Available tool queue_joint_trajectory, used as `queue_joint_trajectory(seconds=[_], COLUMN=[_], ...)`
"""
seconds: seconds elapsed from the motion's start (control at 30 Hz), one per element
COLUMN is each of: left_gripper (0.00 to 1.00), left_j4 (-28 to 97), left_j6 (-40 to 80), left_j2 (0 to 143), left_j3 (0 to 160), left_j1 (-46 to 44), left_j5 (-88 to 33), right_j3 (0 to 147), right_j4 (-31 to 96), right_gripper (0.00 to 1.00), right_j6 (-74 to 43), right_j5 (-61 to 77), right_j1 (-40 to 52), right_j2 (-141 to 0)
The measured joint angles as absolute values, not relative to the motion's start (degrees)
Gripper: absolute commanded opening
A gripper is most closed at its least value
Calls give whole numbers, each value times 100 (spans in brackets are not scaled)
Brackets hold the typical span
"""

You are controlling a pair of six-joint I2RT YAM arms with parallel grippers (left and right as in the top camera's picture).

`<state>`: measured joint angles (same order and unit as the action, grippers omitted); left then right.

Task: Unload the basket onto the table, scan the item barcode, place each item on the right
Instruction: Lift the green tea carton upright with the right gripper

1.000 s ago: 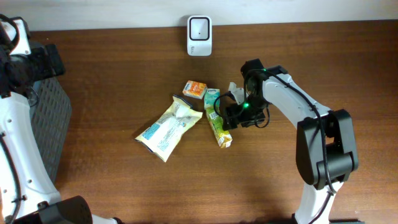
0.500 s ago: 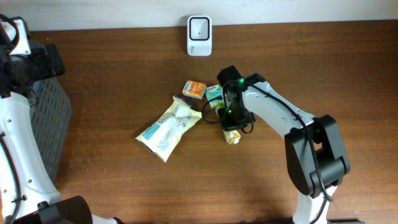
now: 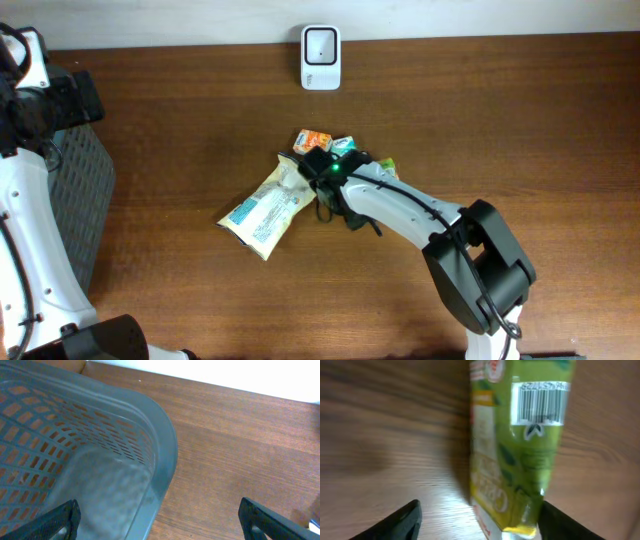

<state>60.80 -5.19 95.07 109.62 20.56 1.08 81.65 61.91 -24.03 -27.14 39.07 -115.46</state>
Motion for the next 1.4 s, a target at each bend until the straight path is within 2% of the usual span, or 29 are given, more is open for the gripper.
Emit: queue_joint_trajectory(seconds=[0.13,0.2,0.3,0.37,0.57,0.67,0.7,0.77,0.83,1.0,1.1,1.27,1.4], left_gripper=[99,99,99,99,99,99,99,99,99,99,99,99,99], left_j4=[6080,6077,6080,6080,6080,6082,6082,6080,6080,6080,6080,6080,6082], left_j6=[-517,-517,-519,-519,-519,-519,-519,-519,-519,-517,-519,-517,-519], left_j2=[9507,9507,9507,9507,9507,9507,9507,9507,9507,9507,9507,9507,9507], left_j3=[10962,10962,10962,10962,10962,10962,10962,10962,10962,10962,10962,10962,10962], left_j1=[2056,2056,2056,2056,2056,2056,2056,2056,2056,2056,2056,2056,2056], left_j5=[108,108,108,108,108,108,108,108,108,108,108,108,108], right_j3=[8346,8403,8453,8493,8020,7487,7349,7181,7181,7188,7205,7312,7483], right_j4=[6198,6211,6281,6390,5815,5352,5196,5142,5109,5124,5133,5286,5603], right_gripper=[83,83,90,99,100,91,81,47,32,17,4,4,4], right_j6=[-1970,-1629,-1061,-1057,-1208,-1319,-1343,-1343,-1376,-1494,-1507,-1503,-926], right_j5=[-1640,-856,270,287,156,161,161,156,176,104,95,106,991], right_j1=[3820,3575,2941,2646,2853,2886,2886,2886,2886,2886,2886,2884,2709], right_j2=[-11535,-11439,-11107,-10984,-10986,-10993,-10993,-10993,-10993,-10986,-10943,-10934,-10934])
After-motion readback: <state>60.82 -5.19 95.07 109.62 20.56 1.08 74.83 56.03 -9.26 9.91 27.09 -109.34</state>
